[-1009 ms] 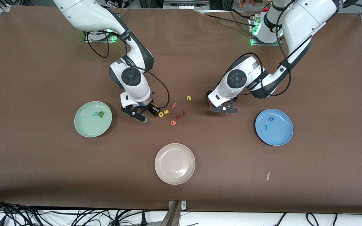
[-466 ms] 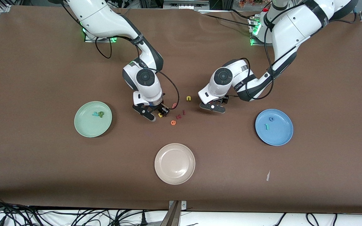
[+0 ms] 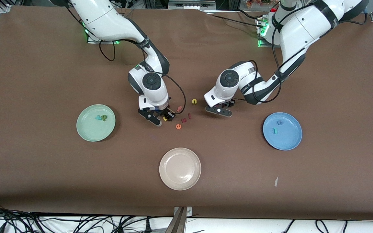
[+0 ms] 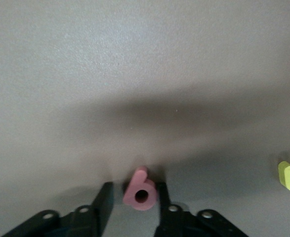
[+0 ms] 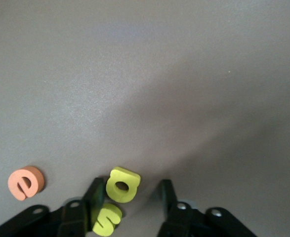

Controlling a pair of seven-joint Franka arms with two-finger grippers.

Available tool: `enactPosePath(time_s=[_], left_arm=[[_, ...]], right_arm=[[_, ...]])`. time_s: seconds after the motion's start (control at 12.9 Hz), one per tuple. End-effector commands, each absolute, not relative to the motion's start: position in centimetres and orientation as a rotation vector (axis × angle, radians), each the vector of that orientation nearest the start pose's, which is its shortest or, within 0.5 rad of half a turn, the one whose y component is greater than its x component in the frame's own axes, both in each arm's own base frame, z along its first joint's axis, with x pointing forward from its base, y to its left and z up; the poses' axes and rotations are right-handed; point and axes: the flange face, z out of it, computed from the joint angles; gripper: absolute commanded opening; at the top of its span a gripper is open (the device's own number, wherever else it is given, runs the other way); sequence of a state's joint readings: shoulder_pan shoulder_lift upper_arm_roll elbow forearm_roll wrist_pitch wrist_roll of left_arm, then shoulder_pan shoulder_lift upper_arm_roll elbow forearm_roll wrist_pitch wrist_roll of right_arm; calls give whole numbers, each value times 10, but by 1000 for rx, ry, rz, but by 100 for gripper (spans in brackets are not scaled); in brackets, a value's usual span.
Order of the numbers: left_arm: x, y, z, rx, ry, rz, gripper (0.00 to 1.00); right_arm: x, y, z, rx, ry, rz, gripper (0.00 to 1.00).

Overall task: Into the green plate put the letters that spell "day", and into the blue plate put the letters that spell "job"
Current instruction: 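Grasp the pink 6 with the left gripper and yellow letter with the right, then drop the pink 6 on the blue plate and yellow letter on the green plate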

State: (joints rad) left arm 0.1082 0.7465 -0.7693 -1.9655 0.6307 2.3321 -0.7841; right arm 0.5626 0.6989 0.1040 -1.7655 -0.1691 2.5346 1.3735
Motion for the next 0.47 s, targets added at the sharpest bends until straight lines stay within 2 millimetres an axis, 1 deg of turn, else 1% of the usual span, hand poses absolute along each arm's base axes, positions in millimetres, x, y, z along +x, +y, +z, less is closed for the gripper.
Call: enactPosePath(time_s=[0.0, 0.08, 0.16, 0.23, 0.31, 0.39], left_arm=[[481, -356, 165, -3111, 396, 151, 12], [483, -352, 166, -3110, 392, 150, 5], [487, -349, 169, -3104, 395, 143, 4], [490, -345, 173, -3099, 382, 137, 4], [496, -339, 186, -3078, 375, 107, 4], [499, -333, 197, -3032, 405, 109, 4]], right_arm=[[531, 412, 170, -2958, 921, -135, 42], [532, 413, 170, -2952, 919, -139, 38], [532, 412, 170, -2948, 922, -140, 33], [533, 411, 170, -2948, 922, -144, 32], [532, 411, 168, -2951, 920, -141, 31], [532, 411, 167, -2954, 921, -138, 29]])
